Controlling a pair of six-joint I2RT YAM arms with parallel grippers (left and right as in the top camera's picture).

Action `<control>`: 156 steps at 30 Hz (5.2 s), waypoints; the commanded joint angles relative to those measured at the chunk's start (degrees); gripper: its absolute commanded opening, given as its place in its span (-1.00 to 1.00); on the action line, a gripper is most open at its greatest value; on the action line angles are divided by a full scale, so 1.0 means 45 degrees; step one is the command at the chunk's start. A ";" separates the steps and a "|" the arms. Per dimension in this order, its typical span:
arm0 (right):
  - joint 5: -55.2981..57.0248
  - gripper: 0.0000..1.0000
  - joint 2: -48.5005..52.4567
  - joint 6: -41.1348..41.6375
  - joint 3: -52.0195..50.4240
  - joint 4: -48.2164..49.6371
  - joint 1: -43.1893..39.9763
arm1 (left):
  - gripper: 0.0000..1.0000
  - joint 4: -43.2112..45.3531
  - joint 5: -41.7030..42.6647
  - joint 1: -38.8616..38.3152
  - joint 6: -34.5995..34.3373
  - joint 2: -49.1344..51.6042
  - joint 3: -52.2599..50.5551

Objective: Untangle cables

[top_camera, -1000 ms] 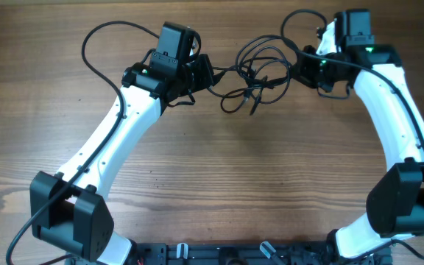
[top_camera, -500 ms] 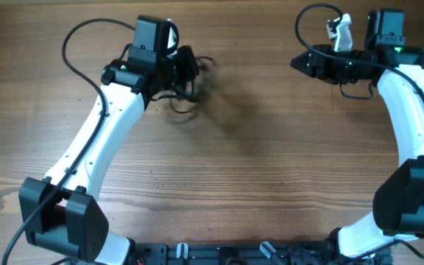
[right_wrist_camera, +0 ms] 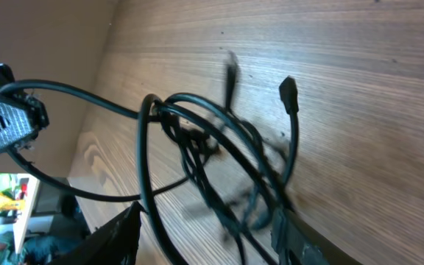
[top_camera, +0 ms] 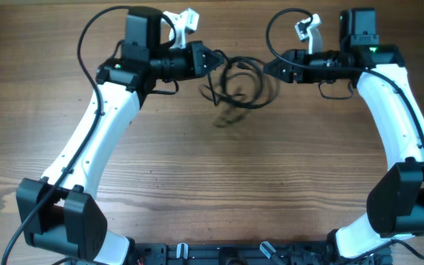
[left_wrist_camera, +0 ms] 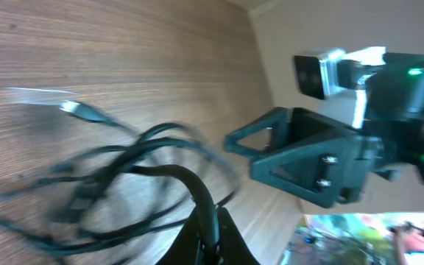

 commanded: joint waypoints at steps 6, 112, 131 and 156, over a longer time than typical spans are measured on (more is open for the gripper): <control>-0.0389 0.12 0.0019 0.0661 0.0063 0.0350 0.0563 | -0.92 0.0937 0.1817 0.0840 -0.1982 -0.0403 0.0296; 0.4546 0.54 -0.2254 0.1982 -0.0024 0.1112 0.3366 | -0.92 -0.1855 -0.9904 -0.2667 -0.1379 0.3536 -0.0010; 0.4546 0.54 -0.2254 0.1977 -0.0024 0.1015 0.3366 | -0.17 -0.0359 -0.9758 -0.2652 0.0019 0.4915 0.0121; 0.4546 0.54 -0.2254 0.1991 -0.0024 0.0928 0.3366 | -0.30 0.1452 -0.7363 -0.0131 0.8432 0.4828 0.0563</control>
